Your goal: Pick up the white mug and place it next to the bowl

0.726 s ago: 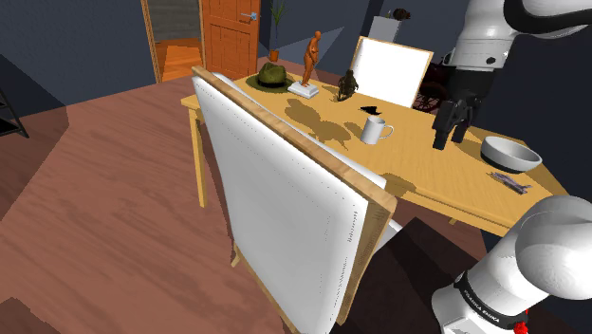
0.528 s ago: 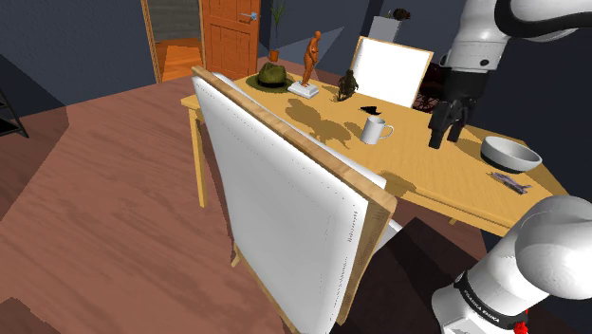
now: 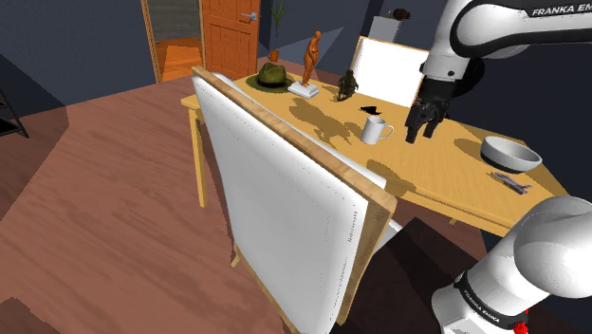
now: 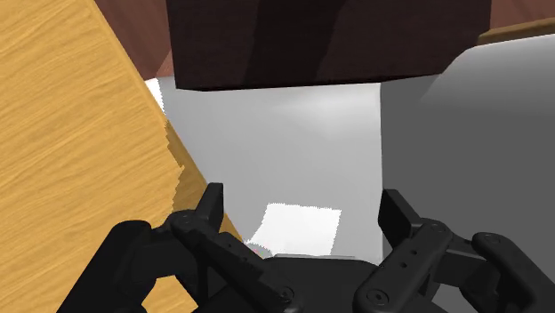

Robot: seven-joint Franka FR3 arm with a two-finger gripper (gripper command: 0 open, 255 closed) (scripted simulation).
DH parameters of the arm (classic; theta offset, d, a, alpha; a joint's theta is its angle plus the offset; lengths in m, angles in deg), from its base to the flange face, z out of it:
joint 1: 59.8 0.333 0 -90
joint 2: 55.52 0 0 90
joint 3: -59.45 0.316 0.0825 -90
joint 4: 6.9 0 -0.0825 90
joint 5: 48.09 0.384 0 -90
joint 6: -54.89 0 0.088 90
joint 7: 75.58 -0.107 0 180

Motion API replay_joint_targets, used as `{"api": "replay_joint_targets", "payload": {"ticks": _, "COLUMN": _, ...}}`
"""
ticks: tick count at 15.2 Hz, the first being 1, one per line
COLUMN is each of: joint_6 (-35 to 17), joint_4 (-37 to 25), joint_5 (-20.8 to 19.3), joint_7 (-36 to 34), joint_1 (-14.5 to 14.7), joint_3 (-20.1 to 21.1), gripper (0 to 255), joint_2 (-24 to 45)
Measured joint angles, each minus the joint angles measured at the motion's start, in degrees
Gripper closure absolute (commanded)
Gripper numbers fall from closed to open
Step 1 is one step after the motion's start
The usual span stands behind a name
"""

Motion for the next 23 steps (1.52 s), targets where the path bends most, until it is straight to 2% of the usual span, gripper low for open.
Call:
{"api": "replay_joint_targets", "payload": {"ticks": 5, "joint_6": -7.41, "joint_4": -4.04, "joint_5": -0.8, "joint_7": 4.04, "joint_1": -0.63, "joint_3": -3.66, "gripper": 0, "joint_2": 9.01}}
{"api": "replay_joint_targets", "payload": {"ticks": 10, "joint_6": -13.37, "joint_4": -9.59, "joint_5": 0.16, "joint_7": 8.42, "joint_1": -1.06, "joint_3": -6.99, "gripper": 0, "joint_2": 18.16}}
{"api": "replay_joint_targets", "payload": {"ticks": 17, "joint_6": -19.33, "joint_4": -20.82, "joint_5": 5.01, "joint_7": 15.03, "joint_1": -1.91, "joint_3": -10.21, "gripper": 0, "joint_2": 32.66}}
{"api": "replay_joint_targets", "payload": {"ticks": 23, "joint_6": -21.72, "joint_4": -31.71, "joint_5": 10.55, "joint_7": 20.91, "joint_1": -4.55, "joint_3": -11.37, "gripper": 0, "joint_2": 44.23}}
